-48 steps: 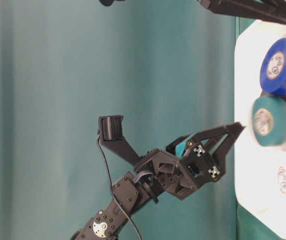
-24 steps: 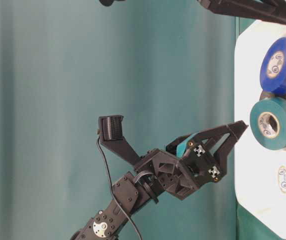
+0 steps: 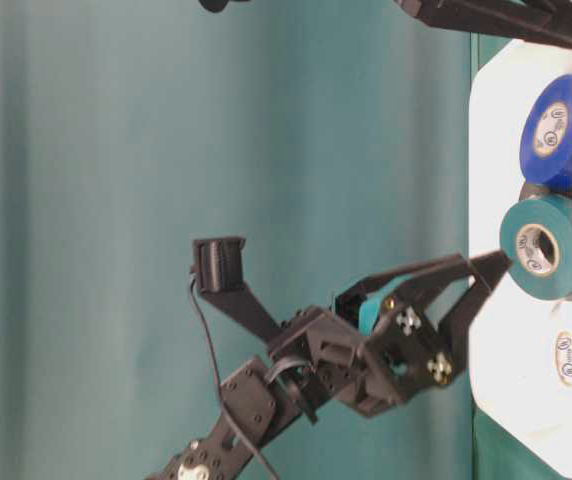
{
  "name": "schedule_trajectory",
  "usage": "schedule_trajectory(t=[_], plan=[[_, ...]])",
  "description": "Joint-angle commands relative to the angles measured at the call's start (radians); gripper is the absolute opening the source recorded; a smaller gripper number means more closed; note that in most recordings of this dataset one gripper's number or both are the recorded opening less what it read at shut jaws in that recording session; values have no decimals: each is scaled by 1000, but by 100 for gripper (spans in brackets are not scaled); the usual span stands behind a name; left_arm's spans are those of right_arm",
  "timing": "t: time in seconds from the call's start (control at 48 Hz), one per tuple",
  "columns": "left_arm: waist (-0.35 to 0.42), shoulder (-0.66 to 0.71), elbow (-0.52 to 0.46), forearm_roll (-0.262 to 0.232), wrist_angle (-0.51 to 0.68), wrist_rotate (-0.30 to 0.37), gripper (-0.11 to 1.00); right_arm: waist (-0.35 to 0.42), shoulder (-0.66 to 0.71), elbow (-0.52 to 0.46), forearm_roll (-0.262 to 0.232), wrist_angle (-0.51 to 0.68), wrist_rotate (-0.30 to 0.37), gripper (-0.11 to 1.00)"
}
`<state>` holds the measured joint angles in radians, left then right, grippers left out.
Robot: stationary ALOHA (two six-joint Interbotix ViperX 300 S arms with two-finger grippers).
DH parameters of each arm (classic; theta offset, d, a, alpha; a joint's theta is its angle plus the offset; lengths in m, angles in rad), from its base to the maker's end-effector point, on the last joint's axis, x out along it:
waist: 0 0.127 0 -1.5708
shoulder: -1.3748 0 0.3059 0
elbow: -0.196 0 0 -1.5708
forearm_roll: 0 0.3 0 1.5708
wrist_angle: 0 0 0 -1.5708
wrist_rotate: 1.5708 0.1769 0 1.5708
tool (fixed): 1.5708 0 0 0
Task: Put the tape alternately from left to right into the white case.
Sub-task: 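Open the left gripper to release the teal roll and pull back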
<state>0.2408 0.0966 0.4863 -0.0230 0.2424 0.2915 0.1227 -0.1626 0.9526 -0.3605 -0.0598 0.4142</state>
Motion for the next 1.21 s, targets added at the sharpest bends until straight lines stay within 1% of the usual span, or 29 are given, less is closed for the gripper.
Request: schedule_trajectory(t=[0.0,0.417,0.916,1.041,1.187], plan=[[-26,-54,8,2,-3,-3,100,3,-8,-6,-2,-8,2,76],[-135,-135,101,-2,-5,-6,100,3,-8,-6,0,-8,2,76],[-262,-173,149,-3,-5,-11,100,3,-8,-6,0,-9,2,76],[-293,-183,156,-5,-3,-31,100,3,-8,-6,0,-8,2,76],[-324,-184,163,-5,-3,-89,100,5,-8,-6,0,-8,2,76]])
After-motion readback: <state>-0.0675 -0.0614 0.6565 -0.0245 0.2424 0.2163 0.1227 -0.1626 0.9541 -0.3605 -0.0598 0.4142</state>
